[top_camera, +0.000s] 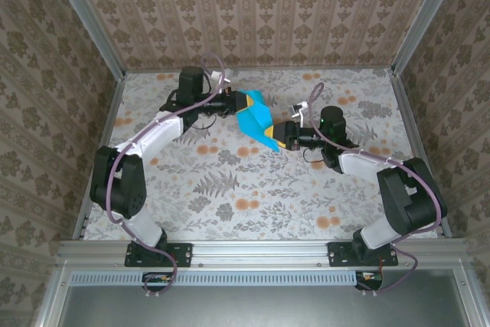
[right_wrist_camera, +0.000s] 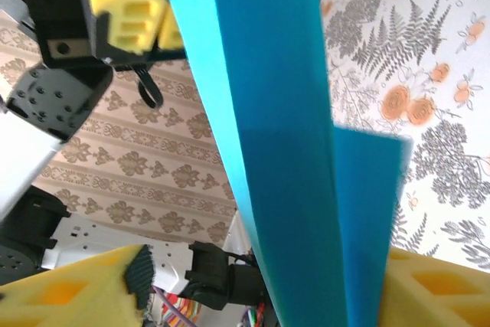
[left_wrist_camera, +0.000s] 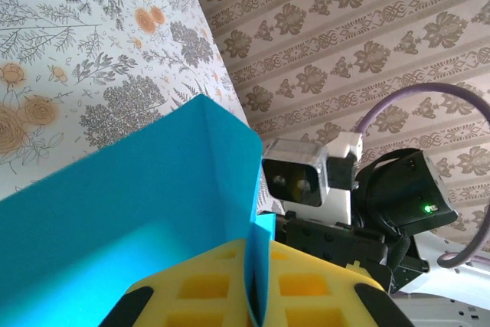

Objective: Fold a paper plane with a square sheet of paper (fold left side to right side)
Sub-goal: Turn over the paper at the center of the table.

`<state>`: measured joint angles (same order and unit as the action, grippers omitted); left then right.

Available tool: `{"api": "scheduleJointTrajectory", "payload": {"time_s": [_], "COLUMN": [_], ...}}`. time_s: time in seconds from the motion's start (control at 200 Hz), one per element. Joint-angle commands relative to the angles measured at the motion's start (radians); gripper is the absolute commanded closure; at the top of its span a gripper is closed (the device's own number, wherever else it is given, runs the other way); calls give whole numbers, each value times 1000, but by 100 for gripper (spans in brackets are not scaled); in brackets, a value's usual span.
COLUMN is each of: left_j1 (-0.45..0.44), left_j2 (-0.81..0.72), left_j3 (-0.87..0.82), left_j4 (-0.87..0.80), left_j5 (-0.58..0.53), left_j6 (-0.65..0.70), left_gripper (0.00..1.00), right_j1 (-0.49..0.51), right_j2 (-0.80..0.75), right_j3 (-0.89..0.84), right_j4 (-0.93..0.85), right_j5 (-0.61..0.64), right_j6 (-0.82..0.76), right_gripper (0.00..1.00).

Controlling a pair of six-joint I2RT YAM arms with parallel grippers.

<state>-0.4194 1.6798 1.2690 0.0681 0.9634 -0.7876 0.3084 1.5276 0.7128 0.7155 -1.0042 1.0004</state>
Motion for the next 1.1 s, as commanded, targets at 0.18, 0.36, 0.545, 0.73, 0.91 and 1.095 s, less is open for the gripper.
{"api": "scheduleJointTrajectory", "payload": {"time_s": [0.18,0.36,0.545,0.73,0.91,1.095], "left_j1": [-9,-10,-7,22,71,88], "left_j2": [-18,-12,-12,-56,-181,-339], "left_j3": [-31,-38,-43,-48,-87,-147], "left_j4": [49,55,41,-97,-238,-305], "left_j5": [38,41,44,-15,-132,-274], "left_j6": [-24,-26,-9,108,244,334], "left_gripper": [90,90,80,58,48,44], "right_j1": [-8,-12,-14,-14,2,142], "right_j2": [-4,-25,-59,-119,-211,-228], "right_j3": [43,48,54,76,160,327], "right_j4": [27,-25,-143,-384,-834,-1260], "right_j5": [-11,7,38,103,325,854], "right_j6": [12,-21,-89,-232,-496,-717], "right_gripper": [51,63,81,88,90,90]}}
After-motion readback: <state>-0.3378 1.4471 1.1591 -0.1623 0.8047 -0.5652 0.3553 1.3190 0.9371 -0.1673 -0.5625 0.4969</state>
